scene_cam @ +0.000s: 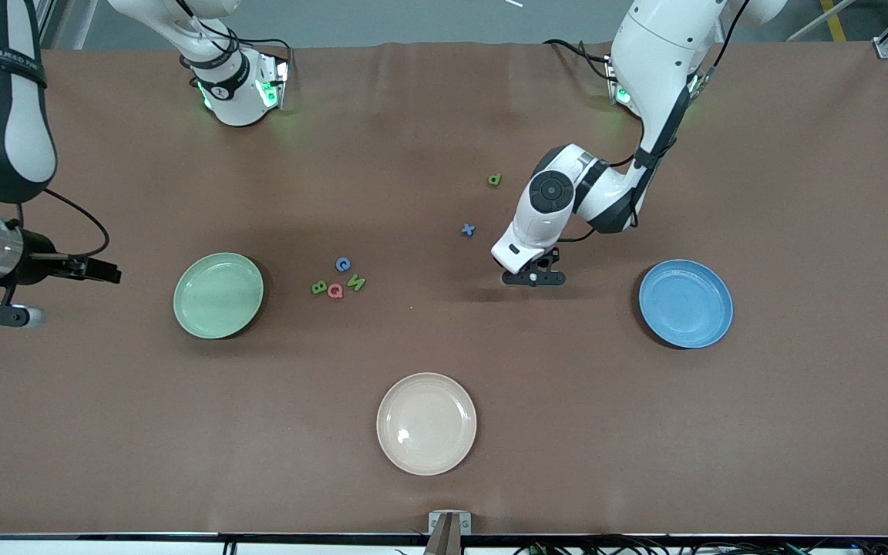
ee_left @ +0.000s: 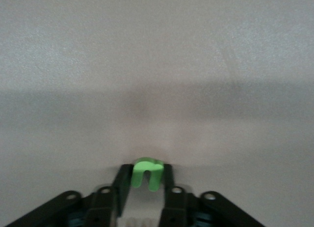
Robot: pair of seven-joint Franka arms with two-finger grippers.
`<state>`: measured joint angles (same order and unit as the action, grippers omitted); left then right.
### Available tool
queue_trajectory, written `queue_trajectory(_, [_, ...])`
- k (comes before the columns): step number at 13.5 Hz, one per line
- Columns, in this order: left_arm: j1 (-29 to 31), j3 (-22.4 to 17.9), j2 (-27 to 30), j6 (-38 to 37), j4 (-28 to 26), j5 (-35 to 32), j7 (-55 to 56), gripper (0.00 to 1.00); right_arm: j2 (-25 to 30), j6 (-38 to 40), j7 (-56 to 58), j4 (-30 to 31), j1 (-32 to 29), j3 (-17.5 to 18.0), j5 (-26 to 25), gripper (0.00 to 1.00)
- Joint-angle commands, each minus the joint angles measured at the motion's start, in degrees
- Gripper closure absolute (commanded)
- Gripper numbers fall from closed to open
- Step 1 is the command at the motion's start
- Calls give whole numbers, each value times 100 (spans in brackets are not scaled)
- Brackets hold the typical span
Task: Sort upper and lower case letters into plates
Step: 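Drop the green n in the blue plate while the right gripper reaches letters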
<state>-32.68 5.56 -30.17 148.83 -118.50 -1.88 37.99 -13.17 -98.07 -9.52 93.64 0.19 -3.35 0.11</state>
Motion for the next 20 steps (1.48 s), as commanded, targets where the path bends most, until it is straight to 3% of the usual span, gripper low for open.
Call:
queue_trajectory(1, [-28,-3,-68,111,29,-84,-2,83,-219,-238,-1381,31,341,10,68,0])
queue_trajectory(4, [-2,-3,28,41,29,-75,24,93,-441,-669,-3041,145,833,18,68,0])
queue_trajectory(8, [147,-3,729,-1002,-23,-84,-80,94,-432,-1493,-4363,882,1211,27,181,0])
queue_trajectory(13, [1078,24,1618,-2137,-120,-84,-1309,94,-502,-3067,-5357,1990,1528,27,270,0])
queue_trajectory(16, [1701,24,1970,-2473,-348,-84,-2161,94,-739,-3621,-5831,2211,1835,27,437,2])
queue_trajectory(20, [2449,15,1918,-2447,-402,-93,-3191,92,-1125,-4061,-6570,2211,2205,27,446,5])
